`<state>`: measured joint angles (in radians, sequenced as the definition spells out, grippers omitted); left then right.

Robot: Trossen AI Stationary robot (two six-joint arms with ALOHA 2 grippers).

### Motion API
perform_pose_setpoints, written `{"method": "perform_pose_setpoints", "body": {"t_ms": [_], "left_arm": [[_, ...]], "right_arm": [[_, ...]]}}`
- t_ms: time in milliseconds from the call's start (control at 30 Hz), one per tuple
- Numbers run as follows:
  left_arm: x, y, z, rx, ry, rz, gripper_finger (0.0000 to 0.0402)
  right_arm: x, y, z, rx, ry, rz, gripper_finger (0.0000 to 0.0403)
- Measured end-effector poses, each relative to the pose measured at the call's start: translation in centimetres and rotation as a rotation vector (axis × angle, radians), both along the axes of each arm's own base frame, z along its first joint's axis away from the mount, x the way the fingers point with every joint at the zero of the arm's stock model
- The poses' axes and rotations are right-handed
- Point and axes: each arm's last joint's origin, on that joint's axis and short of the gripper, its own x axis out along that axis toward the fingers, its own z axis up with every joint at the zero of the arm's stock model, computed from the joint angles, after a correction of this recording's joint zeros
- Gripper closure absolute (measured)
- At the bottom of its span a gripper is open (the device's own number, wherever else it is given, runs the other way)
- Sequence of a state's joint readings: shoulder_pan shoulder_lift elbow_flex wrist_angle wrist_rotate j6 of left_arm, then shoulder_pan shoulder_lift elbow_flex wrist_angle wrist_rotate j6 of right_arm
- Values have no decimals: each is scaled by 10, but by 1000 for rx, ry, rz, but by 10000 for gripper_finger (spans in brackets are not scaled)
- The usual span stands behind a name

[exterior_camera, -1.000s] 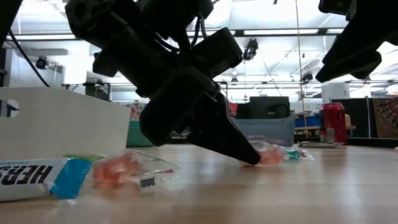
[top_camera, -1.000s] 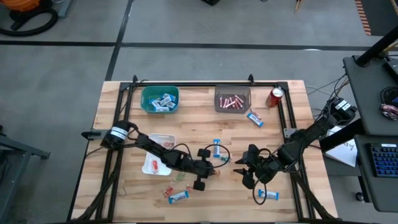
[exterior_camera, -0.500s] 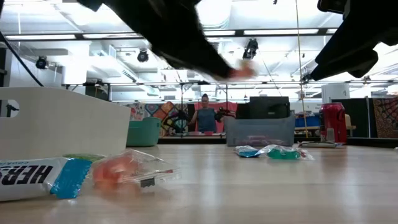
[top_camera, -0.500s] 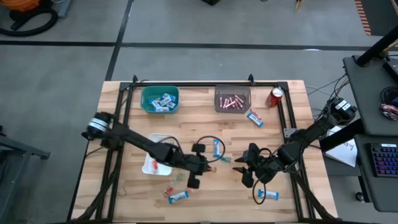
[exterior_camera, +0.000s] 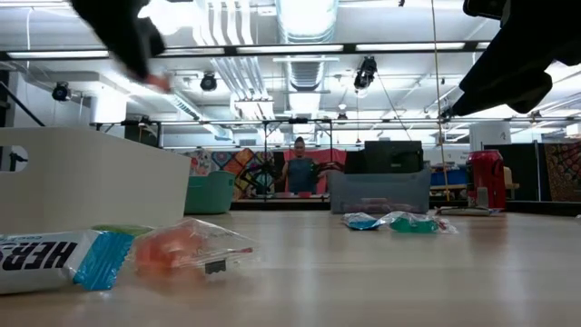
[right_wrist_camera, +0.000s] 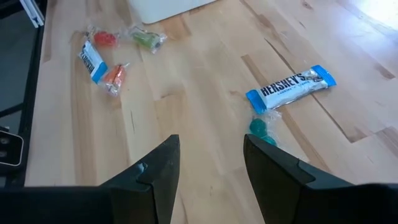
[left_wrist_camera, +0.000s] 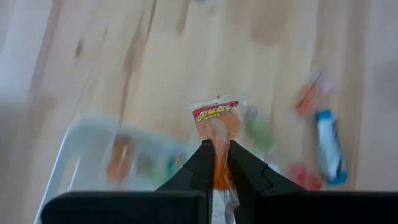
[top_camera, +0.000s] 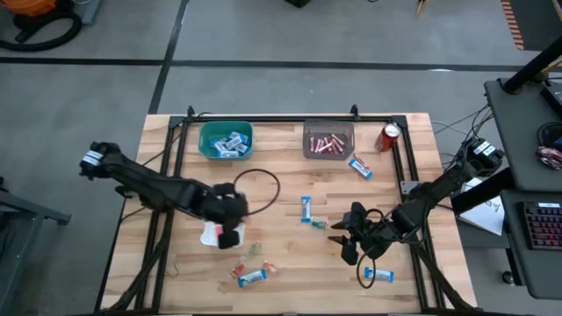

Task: Sort candy
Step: Put the orange gummy candy into the white bin, then put the transparent candy rolls into the black bin

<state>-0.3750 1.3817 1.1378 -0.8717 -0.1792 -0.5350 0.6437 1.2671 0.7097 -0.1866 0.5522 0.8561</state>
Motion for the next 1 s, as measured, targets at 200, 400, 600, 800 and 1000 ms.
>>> {"method": "perform_pose_setpoints", "body": {"t_ms": [200,400,600,800,1000], "left_arm": [[-25,5,3,-3,143,111,390],[-24,5,-8,22,228,155,390],[-14,1,-25,62,307,158,374],[-9,-1,-43,126,430,155,339],[-6,-2,-50,145,458,143,294]], "right_arm": [[1,0,1,5,-6,-1,234],[1,1,1,10,-12,-1,234],[1,1,1,12,-15,-1,234],[1,1,1,14,-17,-1,234],[1,1,1,21,-18,-7,234]]}}
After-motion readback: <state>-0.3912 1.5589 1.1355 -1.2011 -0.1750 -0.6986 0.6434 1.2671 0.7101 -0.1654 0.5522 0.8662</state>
